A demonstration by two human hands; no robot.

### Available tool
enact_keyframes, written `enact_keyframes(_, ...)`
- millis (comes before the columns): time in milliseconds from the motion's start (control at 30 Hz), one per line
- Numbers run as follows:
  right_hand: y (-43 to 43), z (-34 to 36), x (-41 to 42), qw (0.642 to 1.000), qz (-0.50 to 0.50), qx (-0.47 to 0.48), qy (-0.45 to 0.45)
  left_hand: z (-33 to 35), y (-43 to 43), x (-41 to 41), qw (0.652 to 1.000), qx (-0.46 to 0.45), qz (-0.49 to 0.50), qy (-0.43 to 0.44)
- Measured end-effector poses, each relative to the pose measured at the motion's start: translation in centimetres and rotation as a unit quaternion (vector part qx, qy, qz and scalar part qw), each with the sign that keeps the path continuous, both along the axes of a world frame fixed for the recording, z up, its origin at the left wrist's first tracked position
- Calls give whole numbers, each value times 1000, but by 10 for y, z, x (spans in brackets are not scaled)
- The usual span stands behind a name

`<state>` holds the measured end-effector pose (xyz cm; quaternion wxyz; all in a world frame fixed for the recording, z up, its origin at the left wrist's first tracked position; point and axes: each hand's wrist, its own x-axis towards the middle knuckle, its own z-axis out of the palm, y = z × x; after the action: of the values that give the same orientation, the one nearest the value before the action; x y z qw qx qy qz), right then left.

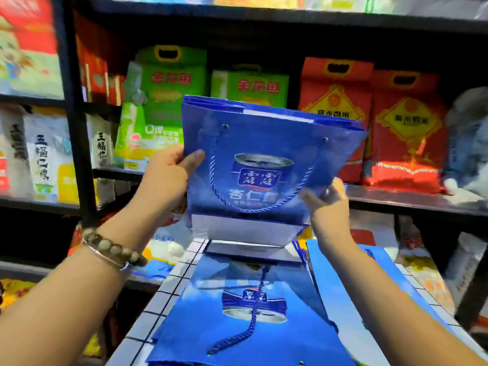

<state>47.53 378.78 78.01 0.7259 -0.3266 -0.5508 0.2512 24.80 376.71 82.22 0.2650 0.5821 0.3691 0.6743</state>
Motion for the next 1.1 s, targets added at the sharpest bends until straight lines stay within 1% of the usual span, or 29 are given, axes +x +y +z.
enact_keyframes(67,1,16,-2,999,-44,15,0,13,-1,-2,998,25,35,34)
enact_keyframes(200,-6,51,-3,993,-88,78,23,37,-11,-2,987,76,96,108)
enact_keyframes(267,-9,68,5,993,-93,72,1,49,-18,4,980,105,116,126)
enact_keyframes(333,-15,83,16,994,-78,47,-54,60,-19,12,983,109,104,101)
enact_keyframes(433,-24,93,44,982,-104,24,-157,67,-8,34,994,78,54,48)
enact_keyframes(533,-29,88,85,961,-167,-32,-219,52,14,71,998,11,12,57)
enact_keyframes(600,-31,74,116,937,-218,-92,-256,32,31,102,996,-41,-37,73)
enact_keyframes(667,-30,50,146,919,-242,-149,-273,6,43,135,989,-83,-79,97)
enact_keyframes(733,-25,21,174,902,-241,-210,-290,-22,52,165,980,-105,-70,157)
enact_keyframes(767,-23,7,187,884,-248,-245,-312,-35,56,179,974,-117,-70,181)
enact_keyframes(833,-17,-19,209,846,-262,-314,-342,-60,68,202,958,-159,-85,222)
enact_keyframes(900,-13,-41,225,817,-269,-368,-353,-85,79,218,937,-191,-81,281)
enact_keyframes(1000,-9,-73,238,784,-269,-407,-384,-111,86,228,892,-196,-63,402)
enact_keyframes(1033,-9,-82,237,780,-263,-408,-394,-116,86,227,865,-190,-41,462)
enact_keyframes(1067,-9,-89,235,774,-255,-415,-404,-121,85,226,823,-179,-4,539)
enact_keyframes(1100,-7,-97,234,771,-247,-422,-409,-124,84,224,768,-160,44,619)
